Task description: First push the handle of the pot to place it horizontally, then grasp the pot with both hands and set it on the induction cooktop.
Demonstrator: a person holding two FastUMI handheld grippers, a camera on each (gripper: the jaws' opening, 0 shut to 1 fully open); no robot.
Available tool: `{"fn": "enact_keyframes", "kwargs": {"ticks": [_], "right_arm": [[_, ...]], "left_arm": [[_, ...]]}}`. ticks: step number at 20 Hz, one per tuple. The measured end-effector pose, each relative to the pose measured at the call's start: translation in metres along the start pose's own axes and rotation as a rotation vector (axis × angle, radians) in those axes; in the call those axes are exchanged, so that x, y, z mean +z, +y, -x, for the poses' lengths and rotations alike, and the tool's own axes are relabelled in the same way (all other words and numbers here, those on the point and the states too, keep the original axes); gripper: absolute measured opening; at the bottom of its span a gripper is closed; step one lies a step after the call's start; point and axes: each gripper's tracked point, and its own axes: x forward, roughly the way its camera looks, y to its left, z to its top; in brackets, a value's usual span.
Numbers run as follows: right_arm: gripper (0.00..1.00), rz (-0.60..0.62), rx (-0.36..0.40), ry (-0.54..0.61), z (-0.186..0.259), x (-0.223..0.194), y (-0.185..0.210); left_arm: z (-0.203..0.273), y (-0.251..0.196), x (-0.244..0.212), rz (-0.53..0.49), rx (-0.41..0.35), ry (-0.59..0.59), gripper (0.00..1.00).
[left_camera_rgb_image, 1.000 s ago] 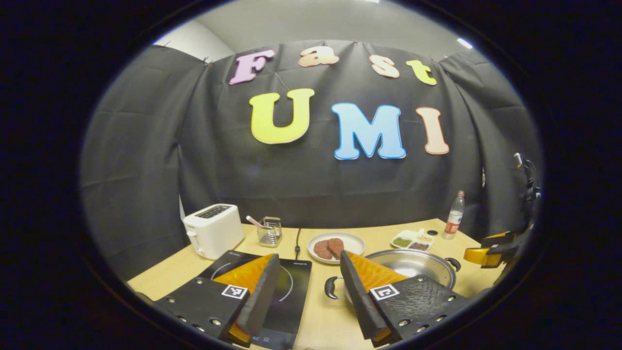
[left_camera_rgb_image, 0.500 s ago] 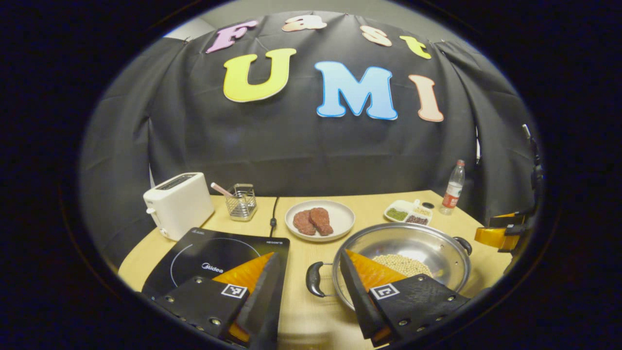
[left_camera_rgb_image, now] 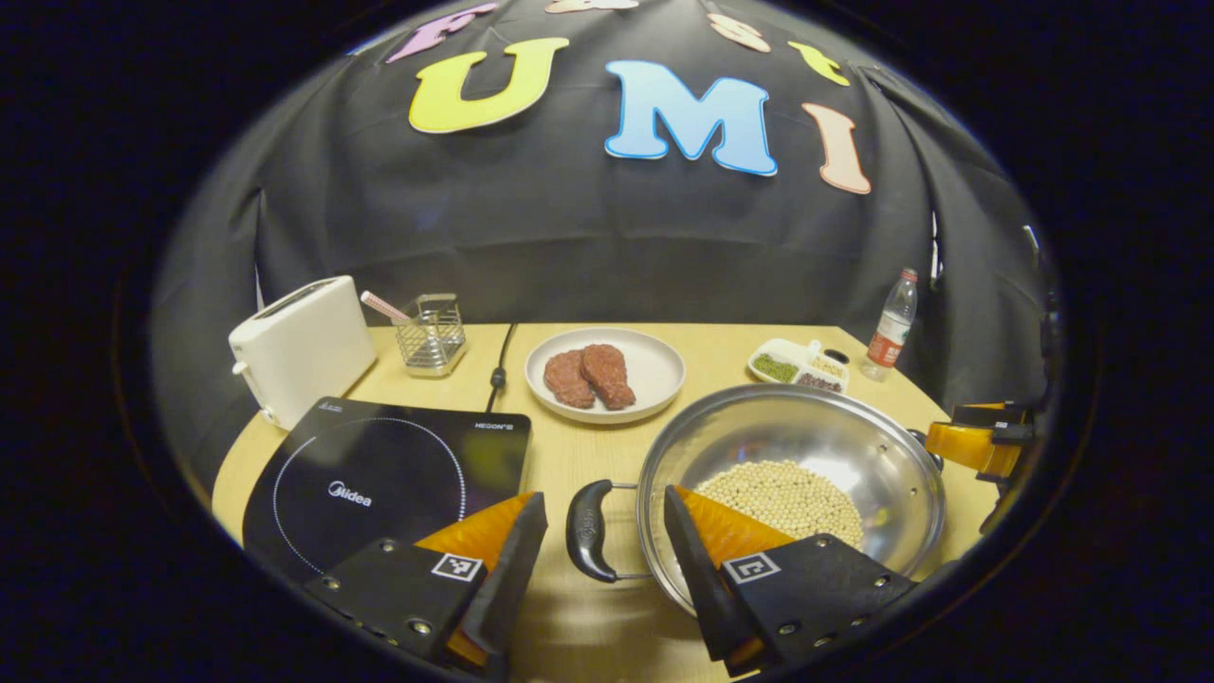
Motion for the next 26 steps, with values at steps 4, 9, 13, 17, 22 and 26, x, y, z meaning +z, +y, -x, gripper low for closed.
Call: {"fn": "enact_keyframes", "kwargs": {"ticks": [4, 9, 13, 17, 22, 26], "right_arm": [[0.93, -0.019, -0.003, 0.029, -0.013, -0.006, 0.001], [0.97, -0.025, -0.009, 0.088, -0.024, -0.02, 0.001], [0.93, -0.048, 0.002, 0.118, -0.032, -0.026, 0.003], [0.91, -0.054, 0.008, 0.138, -0.035, -0.029, 0.004], [0.63, -0.063, 0.018, 0.147, -0.034, -0.031, 0.011], [0.48, -0.051, 0.016, 0.152, -0.033, -0.032, 0.011]], "left_arm": [[-0.011, -0.001, -0.009, -0.003, 0.005, 0.037, 0.73], [-0.019, 0.001, -0.016, -0.015, 0.024, 0.061, 0.74], [-0.025, 0.004, -0.016, -0.027, 0.043, 0.064, 0.77], [-0.028, 0.003, -0.022, -0.031, 0.051, 0.091, 0.77], [-0.031, -0.001, -0.027, -0.011, 0.057, 0.1, 0.66], [-0.033, -0.003, -0.029, -0.03, 0.06, 0.116, 0.63]]}}
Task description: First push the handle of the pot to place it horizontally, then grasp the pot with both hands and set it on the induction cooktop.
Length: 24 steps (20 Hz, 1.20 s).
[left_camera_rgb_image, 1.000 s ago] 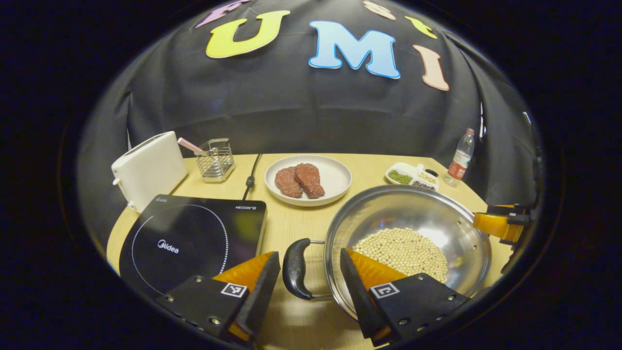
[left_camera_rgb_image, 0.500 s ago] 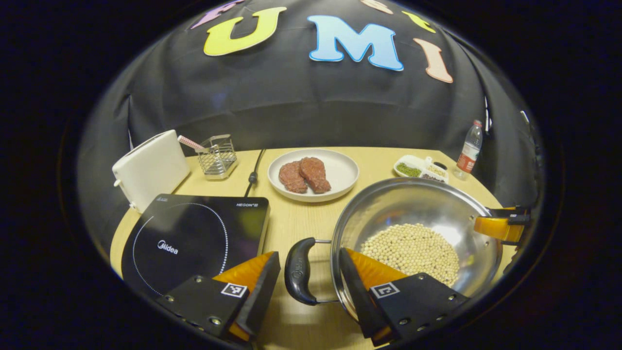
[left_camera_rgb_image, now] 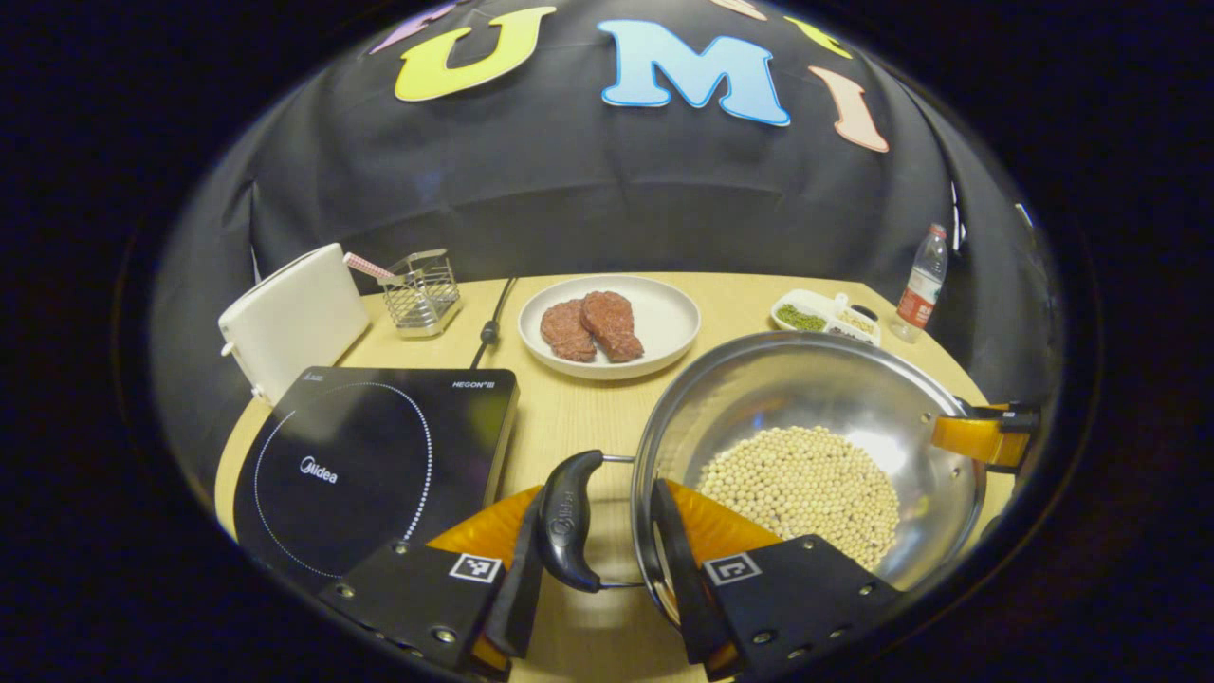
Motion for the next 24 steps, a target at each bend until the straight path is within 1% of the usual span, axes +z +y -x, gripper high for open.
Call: {"fn": "enact_keyframes", "kwargs": {"ticks": [1, 2, 3, 4, 5, 6, 7, 8, 9, 10, 11, 12, 13, 14, 15, 22, 23, 24], "right_arm": [[0.45, 0.004, 0.002, -0.001, 0.001, 0.001, 0.003], [0.43, 0.004, 0.001, 0.003, 0.002, 0.0, 0.002], [0.46, 0.004, 0.001, 0.006, 0.003, 0.0, 0.003], [0.46, 0.003, 0.0, 0.008, 0.004, 0.0, 0.004], [0.46, -0.001, 0.0, 0.012, 0.006, 0.0, 0.006], [0.46, -0.004, -0.002, 0.009, 0.01, 0.001, 0.007], [0.43, -0.004, -0.007, -0.001, 0.014, 0.003, 0.009], [0.43, -0.007, -0.014, -0.012, 0.019, 0.007, 0.011], [0.43, -0.014, -0.021, -0.018, 0.023, 0.007, 0.014], [0.46, -0.023, -0.026, -0.02, 0.028, 0.008, 0.017], [0.46, -0.034, -0.031, -0.023, 0.033, 0.008, 0.02], [0.43, -0.042, -0.039, -0.027, 0.038, 0.009, 0.024], [0.46, -0.049, -0.046, -0.034, 0.043, 0.011, 0.027], [0.46, -0.054, -0.054, -0.041, 0.048, 0.011, 0.031], [0.46, -0.058, -0.06, -0.045, 0.052, 0.013, 0.035], [0.45, -0.076, -0.083, -0.08, 0.078, 0.02, 0.07], [0.42, -0.081, -0.083, -0.085, 0.08, 0.021, 0.075], [0.42, -0.082, -0.082, -0.091, 0.082, 0.023, 0.08]], "left_arm": [[0.003, 0.002, 0.003, 0.004, 0.004, -0.011, 0.58], [0.005, 0.003, 0.005, 0.007, 0.009, -0.019, 0.57], [0.006, 0.003, 0.003, 0.006, 0.01, -0.014, 0.59], [0.006, 0.003, 0.004, 0.009, 0.009, -0.014, 0.61], [0.008, 0.004, 0.003, 0.012, 0.008, -0.01, 0.55], [0.011, 0.006, 0.004, 0.014, 0.003, -0.015, 0.61], [0.014, 0.006, 0.008, 0.012, -0.002, -0.024, 0.58], [0.018, 0.007, 0.011, 0.011, -0.008, -0.033, 0.58], [0.022, 0.009, 0.016, 0.006, -0.016, -0.037, 0.61], [0.026, 0.011, 0.02, 0.0, -0.024, -0.04, 0.61], [0.028, 0.013, 0.023, -0.005, -0.031, -0.042, 0.58], [0.031, 0.015, 0.028, -0.01, -0.039, -0.046, 0.6], [0.035, 0.019, 0.03, -0.017, -0.046, -0.051, 0.61], [0.038, 0.021, 0.034, -0.02, -0.053, -0.056, 0.61], [0.041, 0.026, 0.036, -0.022, -0.06, -0.059, 0.58], [0.062, 0.06, 0.051, -0.028, -0.092, -0.085, 0.58], [0.066, 0.065, 0.053, -0.031, -0.093, -0.089, 0.58], [0.069, 0.071, 0.056, -0.035, -0.092, -0.097, 0.55]]}}
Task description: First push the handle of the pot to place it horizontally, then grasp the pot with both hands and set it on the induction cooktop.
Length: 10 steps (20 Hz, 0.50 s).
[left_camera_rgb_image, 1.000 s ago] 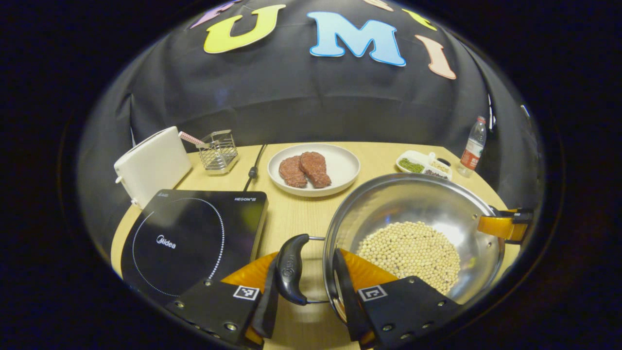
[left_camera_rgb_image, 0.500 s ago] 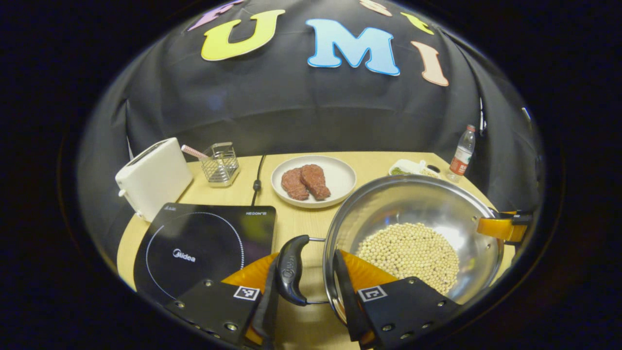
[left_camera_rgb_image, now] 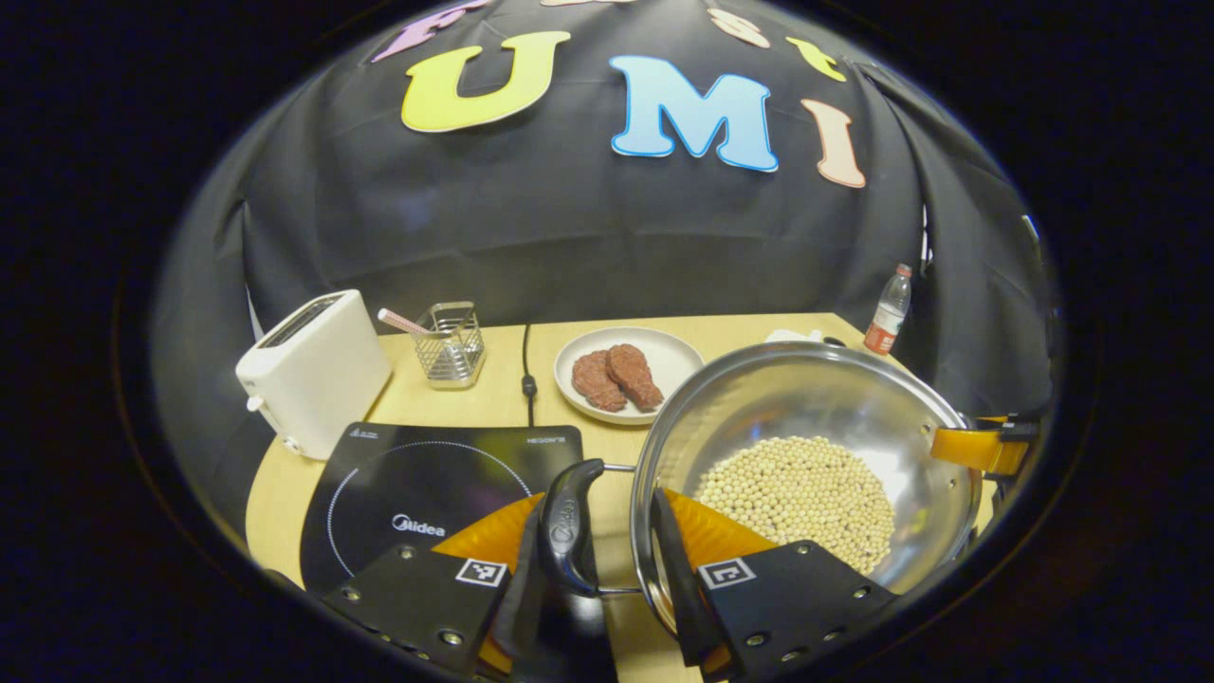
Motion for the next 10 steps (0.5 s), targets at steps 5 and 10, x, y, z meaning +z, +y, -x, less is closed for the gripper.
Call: {"fn": "enact_keyframes", "kwargs": {"ticks": [5, 10], "right_arm": [[0.46, -0.002, 0.01, -0.017, 0.009, 0.003, 0.029], [0.45, -0.001, 0.02, -0.021, 0.015, -0.001, 0.058]], "left_arm": [[0.015, 0.03, 0.006, 0.002, 0.004, -0.011, 0.58], [0.026, 0.062, 0.002, 0.012, 0.008, -0.014, 0.58]]}}
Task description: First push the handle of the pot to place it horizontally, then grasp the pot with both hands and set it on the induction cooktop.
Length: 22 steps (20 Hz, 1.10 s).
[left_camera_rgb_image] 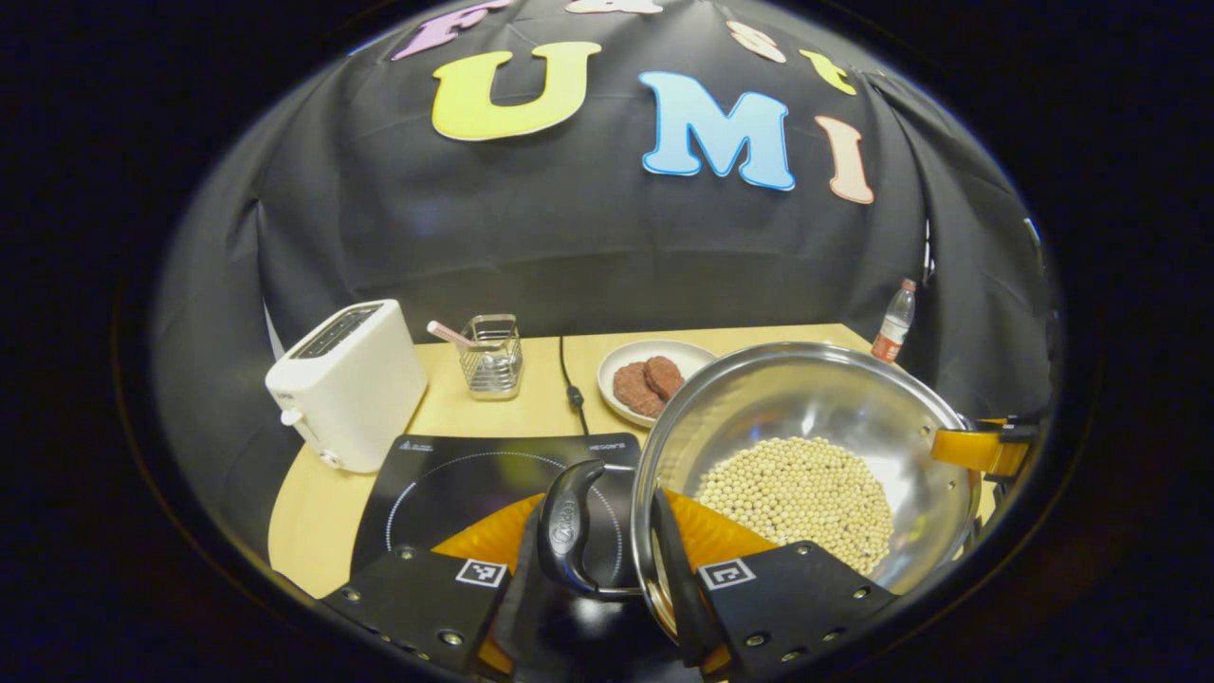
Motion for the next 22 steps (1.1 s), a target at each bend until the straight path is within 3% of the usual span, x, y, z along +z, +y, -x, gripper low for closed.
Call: {"fn": "enact_keyframes", "kwargs": {"ticks": [1, 2, 6, 20, 22], "right_arm": [[0.42, 0.0, 0.003, 0.001, 0.001, -0.001, 0.006], [0.46, 0.0, 0.005, 0.002, 0.001, -0.001, 0.012], [0.42, 0.001, 0.014, 0.006, 0.001, -0.005, 0.036], [0.45, 0.001, 0.039, 0.021, -0.01, -0.008, 0.117], [0.42, 0.004, 0.045, 0.026, -0.013, -0.009, 0.129]], "left_arm": [[0.002, 0.006, -0.001, 0.0, 0.002, 0.001, 0.58], [0.004, 0.012, -0.001, 0.001, 0.004, 0.002, 0.58], [0.009, 0.039, -0.005, 0.006, 0.009, 0.007, 0.58], [0.009, 0.13, -0.016, 0.022, 0.025, 0.02, 0.61], [0.009, 0.143, -0.017, 0.021, 0.031, 0.021, 0.58]]}}
